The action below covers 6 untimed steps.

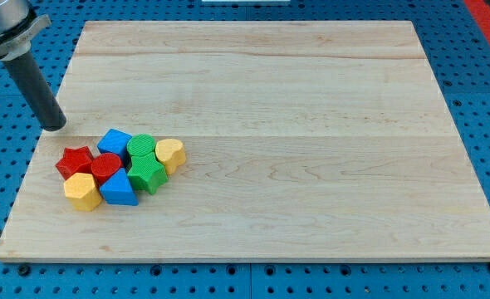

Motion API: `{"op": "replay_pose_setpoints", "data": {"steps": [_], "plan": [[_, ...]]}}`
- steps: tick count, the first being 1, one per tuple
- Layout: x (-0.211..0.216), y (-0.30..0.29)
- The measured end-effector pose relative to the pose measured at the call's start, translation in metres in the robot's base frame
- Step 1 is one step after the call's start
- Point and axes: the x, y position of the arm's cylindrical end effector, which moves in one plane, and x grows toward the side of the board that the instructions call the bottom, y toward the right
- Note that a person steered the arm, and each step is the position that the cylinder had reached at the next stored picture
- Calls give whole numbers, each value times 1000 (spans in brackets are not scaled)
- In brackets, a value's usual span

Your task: Place your arm below the yellow hexagon

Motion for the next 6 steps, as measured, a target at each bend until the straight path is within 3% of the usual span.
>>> {"op": "replay_pose_setpoints", "data": {"steps": [2,5,6], "plan": [[5,-30],[115,13],[133,14]]}}
